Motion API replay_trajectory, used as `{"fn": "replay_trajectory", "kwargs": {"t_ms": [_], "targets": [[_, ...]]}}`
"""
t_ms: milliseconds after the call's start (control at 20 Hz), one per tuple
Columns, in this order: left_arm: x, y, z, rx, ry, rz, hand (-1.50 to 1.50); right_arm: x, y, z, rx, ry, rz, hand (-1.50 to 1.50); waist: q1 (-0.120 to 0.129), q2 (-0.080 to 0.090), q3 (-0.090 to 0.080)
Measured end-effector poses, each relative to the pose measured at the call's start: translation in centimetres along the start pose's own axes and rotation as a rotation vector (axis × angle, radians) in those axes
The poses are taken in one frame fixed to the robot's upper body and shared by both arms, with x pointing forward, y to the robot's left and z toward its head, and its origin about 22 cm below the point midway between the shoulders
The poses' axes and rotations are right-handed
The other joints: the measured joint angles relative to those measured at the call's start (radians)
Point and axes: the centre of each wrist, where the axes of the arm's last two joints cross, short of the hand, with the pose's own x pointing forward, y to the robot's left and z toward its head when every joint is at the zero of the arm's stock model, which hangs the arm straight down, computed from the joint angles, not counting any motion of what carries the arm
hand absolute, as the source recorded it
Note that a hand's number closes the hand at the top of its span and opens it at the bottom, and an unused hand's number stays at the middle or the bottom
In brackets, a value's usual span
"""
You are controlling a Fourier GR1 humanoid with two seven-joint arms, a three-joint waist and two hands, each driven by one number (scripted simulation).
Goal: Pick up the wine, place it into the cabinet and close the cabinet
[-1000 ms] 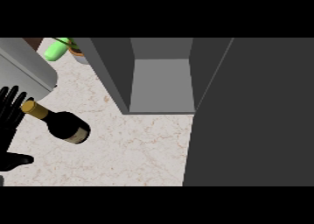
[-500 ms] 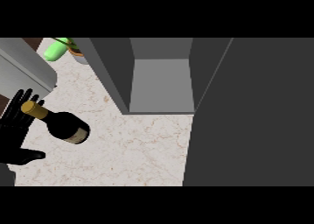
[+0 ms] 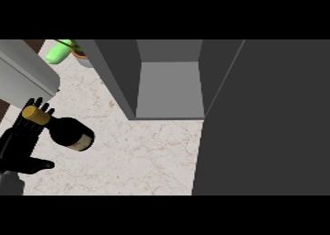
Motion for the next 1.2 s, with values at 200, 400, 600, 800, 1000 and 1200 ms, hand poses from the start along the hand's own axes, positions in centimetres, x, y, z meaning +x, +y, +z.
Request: {"fn": "replay_trajectory", "kwargs": {"t_ms": [200,400,600,800,1000,1200], "targets": [[-0.6,0.4,-0.4,-0.003,0.000,-0.001,-1.50,0.3,0.0,-0.2,0.009,-0.004,0.006,-1.50,0.001,0.000,0.000],[-1.4,0.3,-0.6,-0.005,0.008,-0.008,-1.50,0.2,0.0,-0.1,0.002,-0.001,0.001,-1.50,0.000,0.000,0.000],[-2.6,0.4,-0.8,-0.006,0.019,-0.002,-1.50,-0.1,0.0,0.1,0.003,0.004,-0.001,-1.50,-0.001,0.000,0.000],[-3.7,-0.1,-1.2,-0.001,0.027,-0.012,-1.50,-0.1,0.3,-0.1,0.012,-0.001,-0.015,-1.50,-0.001,0.000,0.000],[-4.9,0.2,-1.0,0.007,0.050,-0.010,-1.50,0.0,0.1,-0.1,0.012,-0.008,0.002,-1.50,-0.002,0.001,0.000],[-4.9,0.4,-1.6,0.009,0.062,-0.002,-1.50,0.0,0.1,-0.2,0.007,-0.008,0.001,-1.50,-0.002,0.001,0.000]]}}
